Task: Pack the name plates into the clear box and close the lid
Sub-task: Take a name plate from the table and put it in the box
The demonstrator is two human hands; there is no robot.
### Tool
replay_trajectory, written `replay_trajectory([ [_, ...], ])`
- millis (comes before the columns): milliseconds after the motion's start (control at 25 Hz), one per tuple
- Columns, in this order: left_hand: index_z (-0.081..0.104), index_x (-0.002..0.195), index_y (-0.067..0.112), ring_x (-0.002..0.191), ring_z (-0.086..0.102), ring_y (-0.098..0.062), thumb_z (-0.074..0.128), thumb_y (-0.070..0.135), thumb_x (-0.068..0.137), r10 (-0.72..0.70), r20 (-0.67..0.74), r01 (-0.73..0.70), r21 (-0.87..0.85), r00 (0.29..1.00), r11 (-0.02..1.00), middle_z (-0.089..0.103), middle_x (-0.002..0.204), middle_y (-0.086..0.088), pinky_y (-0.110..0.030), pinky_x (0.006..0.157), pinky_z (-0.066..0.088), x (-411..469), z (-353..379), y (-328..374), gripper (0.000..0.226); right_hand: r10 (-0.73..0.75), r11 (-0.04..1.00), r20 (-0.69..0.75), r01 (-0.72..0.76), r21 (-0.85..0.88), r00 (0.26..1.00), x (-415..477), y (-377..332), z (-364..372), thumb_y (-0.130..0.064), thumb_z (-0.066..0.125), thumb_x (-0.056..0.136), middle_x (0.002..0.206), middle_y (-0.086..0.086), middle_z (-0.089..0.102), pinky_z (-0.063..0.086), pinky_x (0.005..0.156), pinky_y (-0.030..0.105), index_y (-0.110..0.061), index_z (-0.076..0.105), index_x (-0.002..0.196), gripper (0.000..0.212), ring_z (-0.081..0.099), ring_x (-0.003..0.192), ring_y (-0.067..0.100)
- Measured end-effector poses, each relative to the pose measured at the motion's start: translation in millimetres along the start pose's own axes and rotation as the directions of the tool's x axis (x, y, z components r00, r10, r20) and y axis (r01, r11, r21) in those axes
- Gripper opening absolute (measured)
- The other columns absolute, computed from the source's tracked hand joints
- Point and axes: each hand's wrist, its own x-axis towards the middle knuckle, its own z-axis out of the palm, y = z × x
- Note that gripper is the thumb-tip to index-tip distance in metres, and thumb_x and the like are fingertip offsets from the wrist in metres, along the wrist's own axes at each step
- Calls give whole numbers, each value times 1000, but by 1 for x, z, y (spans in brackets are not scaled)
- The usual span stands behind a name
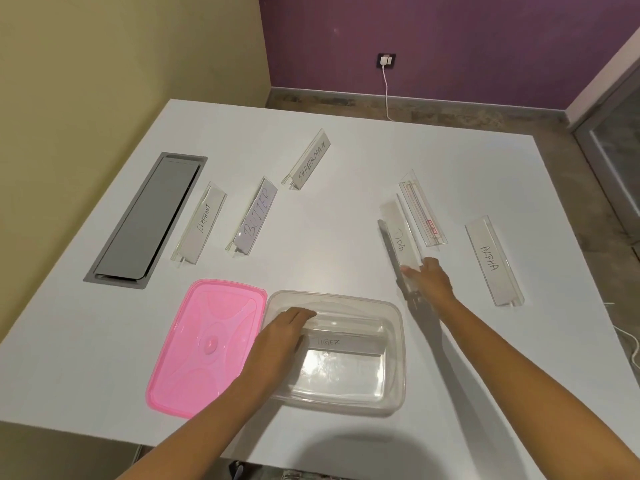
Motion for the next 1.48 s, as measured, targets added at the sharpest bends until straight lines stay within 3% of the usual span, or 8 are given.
replay_trajectory([
  [120,47,128,26,110,54,-10,58,12,88,27,-120,-38,-88,992,995,51,128,12,-30,79,55,-11,-10,2,44,-232,959,57,219,182,971,-45,1,-24,-25,64,88,127,-1,53,49,91,35,-18,43,137,53,55,113,20],
  [240,33,136,32,111,49,-3,66,24,85,-6,-237,-67,-299,971,952,38,133,14,-19,87,50,-14,-25,6,61,-436,898,119,422,124,892,-87,-3,-37,-17,70,84,114,-7,58,41,84,16,-23,53,129,48,55,107,6],
  [360,28,140,30,128,36,-2,70,23,80,28,-367,-136,-272,930,953,27,145,4,-5,99,36,-15,-35,6,73,-545,825,243,565,-20,803,-116,-5,-36,-16,73,79,108,-8,59,39,88,21,-26,59,122,46,56,104,7],
  [600,55,123,24,119,49,-24,73,4,75,138,-198,-121,96,971,988,41,145,0,-33,94,44,-17,-29,-10,55,-540,760,447,641,-105,713,-130,9,2,-23,71,82,112,-8,56,41,96,25,-25,52,131,53,52,107,4],
  [840,68,95,16,74,65,-19,76,-3,70,205,-173,-176,173,963,969,71,104,3,-24,74,42,-18,-18,-19,32,-482,662,516,681,-314,708,-115,18,37,-25,62,89,127,0,52,35,103,33,-21,44,137,51,45,119,20],
  [1120,69,88,15,70,67,-21,73,-3,72,129,-136,-104,176,982,979,72,98,2,-30,74,48,-4,-14,-14,25,-533,475,465,705,-526,706,-111,26,52,-10,50,92,141,2,49,29,106,35,-17,42,139,48,49,123,23],
  [1320,68,84,15,64,63,-23,72,-9,68,81,-124,-58,182,989,982,72,91,2,-30,71,49,-4,-13,-10,29,-648,490,384,747,-450,657,-123,30,44,-8,51,93,135,5,54,41,102,31,-14,49,133,41,50,122,24],
  [1480,68,92,14,73,65,-26,66,-5,74,79,-81,-67,139,994,988,70,99,0,-33,71,51,-4,-9,-3,26,-790,517,119,758,-398,602,-110,23,10,-5,57,90,109,7,64,41,92,25,-9,64,112,24,57,104,22],
])
